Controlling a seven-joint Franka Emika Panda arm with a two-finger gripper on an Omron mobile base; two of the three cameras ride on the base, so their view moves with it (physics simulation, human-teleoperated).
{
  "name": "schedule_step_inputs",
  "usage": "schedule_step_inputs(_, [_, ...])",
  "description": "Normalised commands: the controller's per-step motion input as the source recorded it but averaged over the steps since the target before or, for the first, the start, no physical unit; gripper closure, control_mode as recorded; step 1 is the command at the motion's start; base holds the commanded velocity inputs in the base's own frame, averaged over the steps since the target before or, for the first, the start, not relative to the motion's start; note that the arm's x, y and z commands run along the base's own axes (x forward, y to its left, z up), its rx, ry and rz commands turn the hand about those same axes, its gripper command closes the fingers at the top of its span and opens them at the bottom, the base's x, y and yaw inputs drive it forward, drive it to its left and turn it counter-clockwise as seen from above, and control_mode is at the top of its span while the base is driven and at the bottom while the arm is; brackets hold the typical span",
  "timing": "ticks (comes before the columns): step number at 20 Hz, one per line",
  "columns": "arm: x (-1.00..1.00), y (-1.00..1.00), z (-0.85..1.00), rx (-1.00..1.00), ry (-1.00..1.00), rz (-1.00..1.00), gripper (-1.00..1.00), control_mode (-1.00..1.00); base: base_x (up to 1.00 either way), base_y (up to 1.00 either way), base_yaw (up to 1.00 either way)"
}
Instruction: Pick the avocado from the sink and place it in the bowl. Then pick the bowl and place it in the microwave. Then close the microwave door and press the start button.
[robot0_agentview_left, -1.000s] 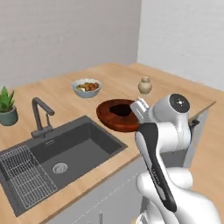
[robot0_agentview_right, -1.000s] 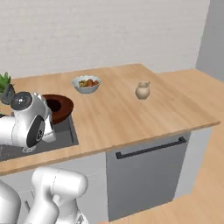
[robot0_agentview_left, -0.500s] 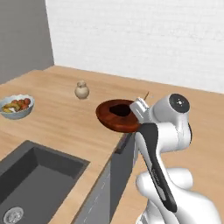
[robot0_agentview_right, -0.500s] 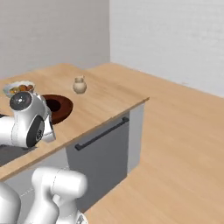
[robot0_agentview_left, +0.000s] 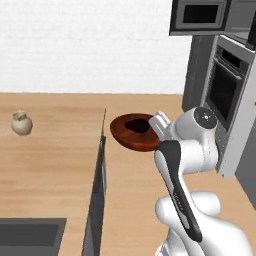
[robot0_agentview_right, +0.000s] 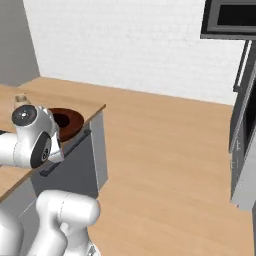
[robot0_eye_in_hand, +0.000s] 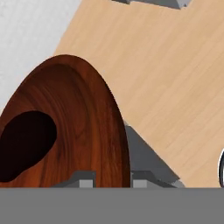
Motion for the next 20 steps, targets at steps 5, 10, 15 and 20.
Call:
schedule_step_inputs(5, [0.0, 0.0, 0.0, 0.0, 0.0, 0.0, 1.0, 1.0, 0.09, -0.12, -0.57])
schedule_step_inputs(10, [0.0, 0.0, 0.0, 0.0, 0.0, 0.0, 1.0, 1.0, 0.42, 0.0, -0.53])
schedule_step_inputs(15, [0.0, 0.0, 0.0, 0.0, 0.0, 0.0, 1.0, 1.0, 0.7, 0.03, -0.46])
schedule_step_inputs(20, [0.0, 0.0, 0.0, 0.0, 0.0, 0.0, 1.0, 1.0, 0.89, 0.22, -0.41])
